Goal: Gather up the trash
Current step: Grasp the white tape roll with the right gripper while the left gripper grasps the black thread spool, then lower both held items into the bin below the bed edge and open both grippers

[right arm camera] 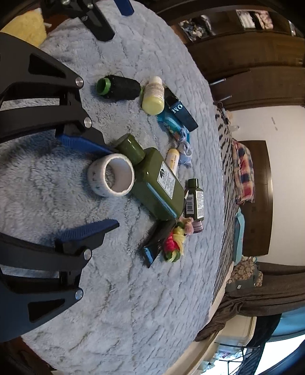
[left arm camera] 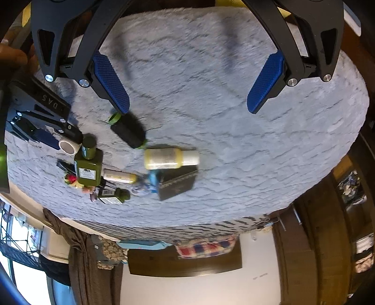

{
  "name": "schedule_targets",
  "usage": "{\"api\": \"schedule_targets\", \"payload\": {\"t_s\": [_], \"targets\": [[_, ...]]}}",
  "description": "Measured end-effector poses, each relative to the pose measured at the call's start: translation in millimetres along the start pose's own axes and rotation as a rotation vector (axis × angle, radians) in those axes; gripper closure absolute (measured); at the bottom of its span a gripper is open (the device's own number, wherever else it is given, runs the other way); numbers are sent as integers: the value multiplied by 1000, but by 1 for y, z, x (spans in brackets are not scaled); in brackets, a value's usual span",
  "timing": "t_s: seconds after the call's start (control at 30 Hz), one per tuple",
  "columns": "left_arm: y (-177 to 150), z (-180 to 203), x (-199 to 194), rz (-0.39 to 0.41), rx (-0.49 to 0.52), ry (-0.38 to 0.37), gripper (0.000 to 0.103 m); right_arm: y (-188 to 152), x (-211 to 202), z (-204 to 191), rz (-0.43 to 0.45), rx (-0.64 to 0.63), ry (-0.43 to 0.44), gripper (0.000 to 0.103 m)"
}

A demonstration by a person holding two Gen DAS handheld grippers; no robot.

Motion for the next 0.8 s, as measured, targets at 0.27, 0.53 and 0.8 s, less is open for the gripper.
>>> {"api": "schedule_targets", "payload": {"t_s": [0.27,0.53,0.8], "targets": [[15,37,19,-10,35,-95,20,-3,-12,3,2,0,40,68],[28,56,52,-71,33,-157,55,-11,-25,12,-3,26,33,69],[14,66,47,-84,85,-191,77,-25,-32,15,-26,51,56,69]]}}
Point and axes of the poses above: each gripper's, at about its wrist camera, not at the fingertips, and x roughly the way its jaws point, z to its right, y to its top, the point moved 8 cm from there along x, roughly the way its jaws point, and after that the axes turned 14 degrees about -z, right-handed, at the moved point
